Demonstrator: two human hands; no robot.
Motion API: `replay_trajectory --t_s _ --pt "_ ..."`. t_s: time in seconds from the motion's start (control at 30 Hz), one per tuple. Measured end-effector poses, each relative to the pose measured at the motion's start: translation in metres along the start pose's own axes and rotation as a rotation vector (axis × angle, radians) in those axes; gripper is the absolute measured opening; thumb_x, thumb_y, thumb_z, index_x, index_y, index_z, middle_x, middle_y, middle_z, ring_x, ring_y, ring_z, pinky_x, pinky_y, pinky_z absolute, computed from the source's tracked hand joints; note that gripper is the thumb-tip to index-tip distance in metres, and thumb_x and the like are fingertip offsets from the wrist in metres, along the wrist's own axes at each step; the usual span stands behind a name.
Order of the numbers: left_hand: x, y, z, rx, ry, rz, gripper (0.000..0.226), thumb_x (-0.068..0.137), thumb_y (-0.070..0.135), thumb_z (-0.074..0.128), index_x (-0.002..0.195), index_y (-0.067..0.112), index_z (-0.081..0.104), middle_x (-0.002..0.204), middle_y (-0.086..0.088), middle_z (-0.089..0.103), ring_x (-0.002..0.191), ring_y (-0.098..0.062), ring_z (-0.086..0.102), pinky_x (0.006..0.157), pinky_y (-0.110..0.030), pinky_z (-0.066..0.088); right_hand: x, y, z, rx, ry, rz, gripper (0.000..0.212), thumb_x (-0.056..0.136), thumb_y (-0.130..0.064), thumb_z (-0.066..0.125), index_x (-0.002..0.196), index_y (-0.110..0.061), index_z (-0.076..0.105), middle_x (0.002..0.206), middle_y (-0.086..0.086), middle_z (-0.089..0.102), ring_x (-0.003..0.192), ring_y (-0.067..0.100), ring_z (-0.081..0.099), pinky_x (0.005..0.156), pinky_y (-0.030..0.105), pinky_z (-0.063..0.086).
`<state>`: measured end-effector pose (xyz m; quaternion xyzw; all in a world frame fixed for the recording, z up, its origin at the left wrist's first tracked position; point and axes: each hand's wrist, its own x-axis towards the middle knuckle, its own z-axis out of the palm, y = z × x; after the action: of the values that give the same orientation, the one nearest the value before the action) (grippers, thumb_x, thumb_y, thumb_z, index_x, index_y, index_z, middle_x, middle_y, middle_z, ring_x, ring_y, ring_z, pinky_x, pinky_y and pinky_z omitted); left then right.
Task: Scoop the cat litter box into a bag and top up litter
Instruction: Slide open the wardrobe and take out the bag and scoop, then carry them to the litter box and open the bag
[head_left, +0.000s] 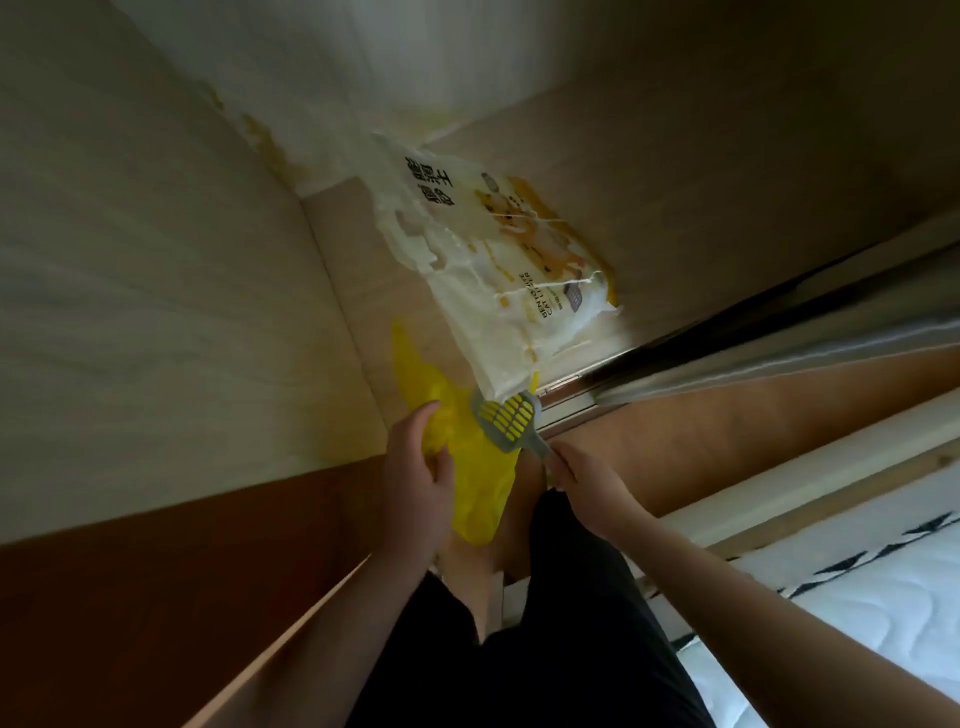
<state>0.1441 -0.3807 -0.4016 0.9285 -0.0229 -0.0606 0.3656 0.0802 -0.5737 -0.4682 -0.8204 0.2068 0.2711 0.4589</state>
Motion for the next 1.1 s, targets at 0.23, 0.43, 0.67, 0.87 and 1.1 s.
replay_trajectory --t_s 0.23,0.43,0.67,0.87,1.1 --pt "-0.023 0.007 -0.013 -0.091 -0.187 0.215 0.053 0.083 -0.015 0.053 0.13 0.009 0.055 0.123 -0.003 0.054 0.117 -0.012 0.048 0.1 -0.005 0.028 -0.035 -0.012 0.045 0.147 0.158 0.131 0.025 0.1 -0.027 0.043 0.088 -0.012 0.06 0.079 0.007 0.064 0.077 0.023 0.058 0.075 0.037 0.044" --pt "-0.04 0.007 -0.036 -0.086 -0.358 0.427 0.052 0.082 -0.016 0.05 0.127 0.01 0.058 0.123 -0.003 0.054 0.115 -0.007 0.048 0.095 0.003 0.023 -0.104 -0.026 0.091 0.444 0.426 0.229 0.026 0.1 -0.03 0.043 0.085 -0.018 0.059 0.072 -0.002 0.056 0.068 0.013 0.052 0.069 0.028 0.038" --pt "-0.068 0.017 -0.046 -0.042 -0.55 0.651 0.044 0.084 -0.011 0.054 0.117 0.015 0.065 0.111 0.003 0.059 0.105 -0.008 0.052 0.084 0.004 0.029 -0.168 -0.021 0.127 0.756 0.595 0.289 0.024 0.1 -0.027 0.043 0.099 -0.011 0.061 0.07 -0.005 0.057 0.061 0.008 0.051 0.063 0.026 0.042" --pt "-0.11 0.034 -0.047 -0.048 -0.671 0.796 0.036 0.088 -0.005 0.058 0.115 0.018 0.067 0.115 -0.002 0.066 0.104 -0.008 0.056 0.084 0.006 0.029 -0.229 -0.019 0.159 1.042 0.676 0.283 0.021 0.101 -0.022 0.038 0.093 -0.013 0.055 0.07 -0.006 0.056 0.059 0.008 0.049 0.061 0.025 0.043" --pt "-0.216 0.064 -0.058 -0.114 -0.897 0.912 0.03 0.093 0.001 0.059 0.117 0.016 0.068 0.11 0.013 0.059 0.099 0.014 0.045 0.084 0.005 0.033 -0.334 0.01 0.203 1.382 0.866 0.348 0.017 0.1 -0.021 0.037 0.091 -0.019 0.052 0.059 -0.005 0.038 0.044 0.007 0.031 0.042 0.022 0.026"
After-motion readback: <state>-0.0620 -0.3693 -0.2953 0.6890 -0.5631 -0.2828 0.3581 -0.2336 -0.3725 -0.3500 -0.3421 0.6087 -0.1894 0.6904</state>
